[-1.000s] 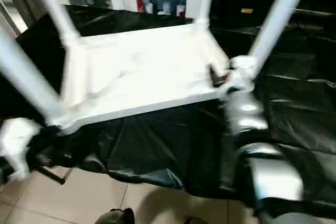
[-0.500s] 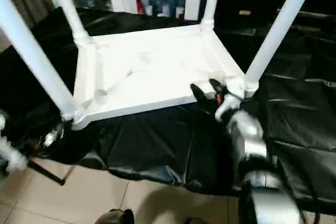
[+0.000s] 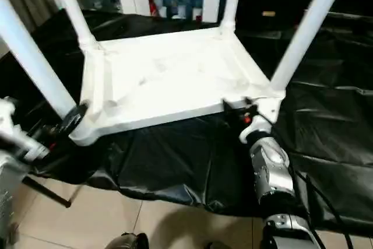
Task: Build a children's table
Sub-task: Rotate table base
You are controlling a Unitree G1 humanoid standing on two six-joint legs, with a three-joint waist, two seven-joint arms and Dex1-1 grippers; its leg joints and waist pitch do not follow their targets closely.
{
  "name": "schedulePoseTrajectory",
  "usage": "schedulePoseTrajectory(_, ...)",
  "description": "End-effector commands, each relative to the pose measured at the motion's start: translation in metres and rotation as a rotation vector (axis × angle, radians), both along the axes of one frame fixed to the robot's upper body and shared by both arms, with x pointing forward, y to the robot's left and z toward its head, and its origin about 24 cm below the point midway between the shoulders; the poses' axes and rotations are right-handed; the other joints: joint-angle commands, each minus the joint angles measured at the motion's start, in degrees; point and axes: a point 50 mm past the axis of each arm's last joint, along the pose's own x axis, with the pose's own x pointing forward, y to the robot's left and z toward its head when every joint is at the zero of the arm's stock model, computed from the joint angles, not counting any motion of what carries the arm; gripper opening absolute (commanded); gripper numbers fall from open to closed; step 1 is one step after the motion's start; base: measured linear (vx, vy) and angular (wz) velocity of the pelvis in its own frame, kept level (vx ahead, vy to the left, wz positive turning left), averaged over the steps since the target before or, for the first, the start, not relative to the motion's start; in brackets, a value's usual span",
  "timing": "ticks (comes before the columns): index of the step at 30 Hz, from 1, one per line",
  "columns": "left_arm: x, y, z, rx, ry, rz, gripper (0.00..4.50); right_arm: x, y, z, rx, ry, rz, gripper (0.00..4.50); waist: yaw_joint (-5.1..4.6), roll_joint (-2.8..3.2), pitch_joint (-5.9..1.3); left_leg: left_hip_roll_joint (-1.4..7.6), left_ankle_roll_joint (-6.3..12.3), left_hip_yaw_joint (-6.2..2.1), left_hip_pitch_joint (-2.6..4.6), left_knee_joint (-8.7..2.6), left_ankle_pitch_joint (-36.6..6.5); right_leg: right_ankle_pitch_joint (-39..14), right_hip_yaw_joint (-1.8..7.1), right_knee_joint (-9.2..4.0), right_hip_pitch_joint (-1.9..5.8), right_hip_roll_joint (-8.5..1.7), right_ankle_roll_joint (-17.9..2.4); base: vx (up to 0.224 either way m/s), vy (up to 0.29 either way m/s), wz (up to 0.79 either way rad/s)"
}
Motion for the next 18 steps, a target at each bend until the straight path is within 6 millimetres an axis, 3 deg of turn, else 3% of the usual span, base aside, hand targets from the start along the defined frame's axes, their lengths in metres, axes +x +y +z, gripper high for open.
schedulePoseTrajectory(1,-0.001,-0.019,0.005,-0.027,-0.014,-0.128,4.48,-0.001,-0.008,-0.007,-0.029,0.069,-0.085,3.78,-0.32,-0.05,-4.38,1.71,1.71,-0.81,1.95,-3.82,-12.25,-7.66,1.83,-3.6,1.63,-2.09,-13.05,0.0,0.0,0.0)
schedulePoseTrajectory(2,-0.002,-0.022,0.005,-0.029,-0.01,-0.154,4.48,-0.001,-0.011,-0.009,-0.046,0.092,-0.114,3.78,-0.48,-0.27,-4.27,1.67,1.9,-0.82,1.79,-3.88,-12.71,-8.23,1.82,-3.67,1.75,-2.16,-12.6,0.0,0.0,0.0)
schedulePoseTrajectory(4,-0.003,-0.027,0.005,-0.032,-0.002,-0.194,4.48,-0.001,-0.014,-0.012,-0.071,0.117,-0.152,3.78,-0.51,-0.15,-4.27,1.62,1.89,-0.85,1.79,-3.85,-13.03,-8.64,1.84,-3.67,1.8,-2.17,-12.07,0.0,0.0,0.0)
schedulePoseTrajectory(6,-0.005,-0.034,0.006,-0.047,0.007,-0.269,4.48,0.001,-0.018,-0.015,-0.103,0.156,-0.22,3.78,-0.69,-0.76,-4.34,1.54,1.49,-0.7,1.97,-3.75,-13.0,-10.01,1.88,-3.84,1.77,-2.21,-11.57,0.0,0.0,0.0)
schedulePoseTrajectory(7,-0.006,-0.036,0.006,-0.055,0.009,-0.289,4.48,0.002,-0.017,-0.016,-0.098,0.162,-0.218,3.78,-0.67,-0.52,-4.3,1.5,1.2,-0.66,2.0,-3.71,-13.7,-10.7,1.91,-3.83,1.68,-2.22,-11.44,0.0,0.0,0.0)
schedulePoseTrajectory(8,-0.007,-0.038,0.007,-0.059,0.013,-0.318,4.48,0.004,-0.014,-0.015,-0.097,0.166,-0.204,3.78,-0.77,-0.87,-4.32,1.48,1.18,-0.63,1.84,-3.74,-14.1,-10.9,1.93,-3.91,1.77,-2.15,-11.02,0.0,0.0,0.0)
schedulePoseTrajectory(10,-0.01,-0.043,0.01,-0.066,0.024,-0.377,4.48,0.009,-0.007,-0.013,-0.092,0.166,-0.166,3.78,-0.81,-0.8,-4.31,1.5,1.23,-0.76,1.72,-3.81,-14.1,-10.91,1.88,-3.8,1.91,-2.2,-10.71,0.0,0.0,0.0)
schedulePoseTrajectory(11,-0.016,-0.053,0.013,-0.073,0.042,-0.471,4.48,0.017,0.005,-0.008,-0.091,0.16,-0.119,3.78,-1.0,-0.94,-4.6,1.58,1.24,-0.76,1.82,-3.71,-14.05,-10.88,1.84,-3.47,1.88,-2.23,-11.11,0.0,0.0,0.0)
schedulePoseTrajectory(12,-0.016,-0.053,0.014,-0.073,0.043,-0.478,4.48,0.018,0.006,-0.007,-0.093,0.159,-0.119,3.78,-1.14,-0.95,-4.5,1.51,1.34,-0.85,1.56,-3.75,-13.77,-10.76,1.8,-3.42,2.0,-2.21,-11.31,0.0,0.0,0.0)
schedulePoseTrajectory(13,-0.017,-0.055,0.014,-0.073,0.044,-0.488,4.48,0.019,0.007,-0.006,-0.095,0.157,-0.119,3.78,-1.2,-0.74,-4.43,1.63,1.35,-0.75,1.77,-3.72,-13.48,-10.6,1.85,-3.48,1.73,-2.17,-11.45,0.0,0.0,0.0)
schedulePoseTrajectory(15,-0.02,-0.063,0.018,-0.071,0.042,-0.558,4.48,0.027,0.015,0.001,-0.081,0.142,-0.092,3.78,-1.39,-1.12,-4.71,1.55,1.71,-0.66,1.67,-3.53,-12.34,-9.08,1.87,-3.28,2.07,-2.13,-11.74,0.0,0.0,0.0)
schedulePoseTrajectory(18,-0.02,-0.073,0.021,-0.09,0.034,-0.609,4.48,0.032,0.028,0.005,-0.078,0.134,-0.006,3.78,-1.94,-1.15,-4.92,1.4,2.78,-0.64,1.34,-3.21,-10.25,-6.42,1.82,-2.9,2.45,-2.17,-12.78,0.0,0.0,0.0)
